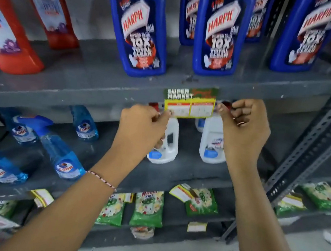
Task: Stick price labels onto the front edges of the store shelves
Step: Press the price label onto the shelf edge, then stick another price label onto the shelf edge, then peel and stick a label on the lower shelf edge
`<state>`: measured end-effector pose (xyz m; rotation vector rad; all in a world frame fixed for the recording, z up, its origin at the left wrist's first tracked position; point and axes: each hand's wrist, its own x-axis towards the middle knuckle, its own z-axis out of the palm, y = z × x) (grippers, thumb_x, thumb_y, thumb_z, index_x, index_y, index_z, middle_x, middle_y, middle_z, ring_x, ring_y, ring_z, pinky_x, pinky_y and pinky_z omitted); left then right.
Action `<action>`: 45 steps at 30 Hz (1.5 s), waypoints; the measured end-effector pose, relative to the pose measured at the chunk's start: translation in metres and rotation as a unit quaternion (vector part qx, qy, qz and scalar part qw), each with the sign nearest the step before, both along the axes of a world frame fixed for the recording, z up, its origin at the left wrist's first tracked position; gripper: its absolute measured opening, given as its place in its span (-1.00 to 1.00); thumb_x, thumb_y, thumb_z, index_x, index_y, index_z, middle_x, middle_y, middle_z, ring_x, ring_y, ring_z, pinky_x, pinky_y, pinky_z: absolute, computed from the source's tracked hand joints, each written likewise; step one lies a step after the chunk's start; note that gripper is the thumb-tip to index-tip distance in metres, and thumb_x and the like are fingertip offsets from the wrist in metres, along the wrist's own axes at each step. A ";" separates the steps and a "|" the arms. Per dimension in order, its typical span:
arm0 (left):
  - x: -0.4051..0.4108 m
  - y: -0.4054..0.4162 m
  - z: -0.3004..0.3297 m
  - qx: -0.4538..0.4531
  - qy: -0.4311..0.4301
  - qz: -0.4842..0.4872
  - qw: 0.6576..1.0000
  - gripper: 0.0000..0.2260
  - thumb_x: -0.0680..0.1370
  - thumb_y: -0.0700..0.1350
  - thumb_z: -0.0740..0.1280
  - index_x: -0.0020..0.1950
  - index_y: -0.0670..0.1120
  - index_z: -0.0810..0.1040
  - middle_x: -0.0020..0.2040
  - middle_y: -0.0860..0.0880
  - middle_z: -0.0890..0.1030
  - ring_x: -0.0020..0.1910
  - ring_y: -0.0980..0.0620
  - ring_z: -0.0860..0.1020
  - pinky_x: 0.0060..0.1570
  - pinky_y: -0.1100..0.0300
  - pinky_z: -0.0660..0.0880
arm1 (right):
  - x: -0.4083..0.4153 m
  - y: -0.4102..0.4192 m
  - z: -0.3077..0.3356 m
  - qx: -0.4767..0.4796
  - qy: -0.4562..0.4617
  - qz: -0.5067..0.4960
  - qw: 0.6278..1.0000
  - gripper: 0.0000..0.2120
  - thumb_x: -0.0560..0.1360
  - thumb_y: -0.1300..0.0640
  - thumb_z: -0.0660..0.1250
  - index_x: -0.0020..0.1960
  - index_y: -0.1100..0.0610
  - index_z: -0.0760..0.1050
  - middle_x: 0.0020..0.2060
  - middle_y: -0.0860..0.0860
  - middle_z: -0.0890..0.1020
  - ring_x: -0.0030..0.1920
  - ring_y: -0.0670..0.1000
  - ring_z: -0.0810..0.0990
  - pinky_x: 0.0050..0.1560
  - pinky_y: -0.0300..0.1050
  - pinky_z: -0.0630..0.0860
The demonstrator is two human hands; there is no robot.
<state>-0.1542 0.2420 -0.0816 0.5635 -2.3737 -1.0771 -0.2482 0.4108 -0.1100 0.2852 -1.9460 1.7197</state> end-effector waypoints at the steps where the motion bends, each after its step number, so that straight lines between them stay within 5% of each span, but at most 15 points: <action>1: -0.001 0.001 -0.020 0.024 -0.021 -0.016 0.999 -0.60 0.55 0.01 0.37 -0.34 -0.28 0.60 -0.45 -0.15 0.67 -0.49 -0.09 0.66 -0.24 -0.01 0.67 | 0.000 0.003 -0.019 -0.009 -0.018 0.001 1.000 -0.78 0.43 0.10 0.50 -0.12 0.05 0.45 -0.30 -0.08 0.54 -0.32 -0.17 0.51 -0.23 -0.33 0.46; 3: -0.007 0.005 -0.067 0.031 -0.078 -0.046 0.995 -0.70 0.53 -0.04 0.41 -0.32 -0.20 0.65 -0.36 -0.13 0.70 -0.36 -0.08 0.69 -0.14 0.03 0.67 | -0.001 0.006 -0.067 -0.020 -0.089 0.021 0.996 -0.82 0.45 0.15 0.49 -0.16 0.07 0.47 -0.32 -0.09 0.56 -0.34 -0.21 0.54 -0.25 -0.34 0.47; 6: -0.019 0.020 -0.137 -0.006 -0.159 -0.083 0.984 -0.90 0.48 -0.15 0.47 -0.09 -0.17 0.71 -0.10 -0.09 0.74 -0.12 0.03 0.68 -0.07 0.39 0.53 | 0.000 0.008 -0.157 0.021 -0.237 0.049 0.970 -0.86 0.42 0.18 0.51 -0.21 0.07 0.55 -0.35 -0.12 0.60 -0.35 -0.28 0.55 -0.21 -0.18 0.45; 9: -0.032 0.027 -0.195 -0.003 -0.207 -0.110 0.972 -0.77 0.47 -0.23 0.47 0.12 -0.21 0.65 0.05 -0.16 0.71 0.01 -0.09 0.67 0.04 0.25 0.49 | 0.005 0.004 -0.240 0.082 -0.376 0.062 0.921 -0.85 0.37 0.12 0.54 -0.11 0.11 0.62 -0.25 0.01 0.70 -0.24 -0.12 0.62 -0.11 -0.08 0.52; 12: -0.042 0.028 -0.230 -0.042 -0.218 -0.134 0.966 -0.79 0.46 -0.21 0.45 0.09 -0.12 0.68 -0.01 -0.11 0.73 -0.03 -0.08 0.67 0.01 0.16 0.54 | 0.009 -0.004 -0.285 0.116 -0.425 0.082 0.894 -0.72 0.32 0.06 0.58 -0.07 0.18 0.63 -0.18 0.07 0.70 -0.19 0.02 0.60 -0.22 -0.13 0.42; 17: -0.045 0.028 -0.253 -0.083 -0.179 -0.124 0.972 -0.95 0.42 -0.24 0.44 -0.16 -0.16 0.70 -0.18 -0.12 0.70 -0.17 -0.08 0.63 -0.14 0.11 0.52 | 0.007 -0.013 -0.297 0.102 -0.396 0.106 0.906 -0.74 0.34 0.07 0.58 -0.17 0.26 0.66 -0.27 0.15 0.71 -0.33 -0.10 0.49 -0.30 -0.20 0.43; 19: -0.040 0.029 -0.261 -0.052 -0.154 -0.096 0.982 -0.98 0.42 -0.24 0.46 -0.20 -0.18 0.69 -0.24 -0.11 0.70 -0.24 -0.05 0.64 -0.17 0.15 0.52 | 0.009 -0.007 -0.292 0.083 -0.375 0.108 0.917 -0.86 0.37 0.17 0.55 -0.13 0.22 0.69 -0.27 0.09 0.71 -0.38 -0.23 0.53 -0.31 -0.36 0.44; 24: -0.026 0.039 -0.276 0.066 -0.120 -0.033 0.990 -0.94 0.47 -0.22 0.46 -0.21 -0.15 0.66 -0.35 -0.01 0.67 -0.40 0.09 0.66 -0.36 0.34 0.52 | 0.008 0.004 -0.281 0.129 -0.306 0.090 0.939 -0.91 0.37 0.18 0.53 -0.12 0.10 0.71 -0.21 0.01 0.74 -0.17 0.00 0.69 -0.08 -0.05 0.60; 29: -0.030 0.039 -0.281 0.106 -0.121 -0.002 0.987 -0.92 0.47 -0.16 0.46 -0.22 -0.13 0.67 -0.31 -0.07 0.72 -0.34 0.04 0.70 -0.28 0.04 0.67 | 0.001 -0.001 -0.271 0.164 -0.297 0.064 0.939 -0.85 0.35 0.11 0.56 -0.13 0.10 0.66 -0.25 -0.08 0.68 -0.18 -0.06 0.65 -0.09 -0.11 0.58; 36: -0.032 0.029 -0.272 0.094 -0.177 -0.020 0.979 -0.70 0.51 -0.05 0.40 -0.32 -0.22 0.63 -0.39 -0.14 0.69 -0.49 0.02 0.66 -0.37 -0.08 0.66 | -0.005 0.007 -0.272 0.152 -0.343 -0.019 0.927 -0.59 0.21 -0.08 0.63 -0.18 0.06 0.46 -0.26 -0.04 0.67 -0.21 0.01 0.64 -0.21 -0.02 0.58; 42: -0.005 -0.004 -0.287 0.315 -0.178 0.025 0.932 -0.76 0.54 -0.12 0.40 -0.23 -0.27 0.63 -0.28 -0.21 0.69 -0.47 -0.09 0.66 -0.37 0.06 0.68 | 0.022 -0.008 -0.256 0.065 -0.297 -0.143 0.942 -0.76 0.40 0.10 0.54 -0.22 0.04 0.45 -0.26 -0.03 0.62 -0.26 -0.05 0.55 -0.06 0.03 0.61; 45: 0.025 -0.038 -0.286 0.434 -0.147 0.051 0.888 -0.90 0.55 -0.25 0.37 -0.10 -0.28 0.62 -0.22 -0.24 0.67 -0.37 -0.11 0.65 -0.31 0.14 0.68 | 0.051 -0.041 -0.250 0.081 -0.260 -0.100 0.957 -0.84 0.42 0.10 0.50 -0.21 -0.02 0.53 -0.22 0.00 0.67 -0.22 -0.02 0.63 -0.07 -0.07 0.60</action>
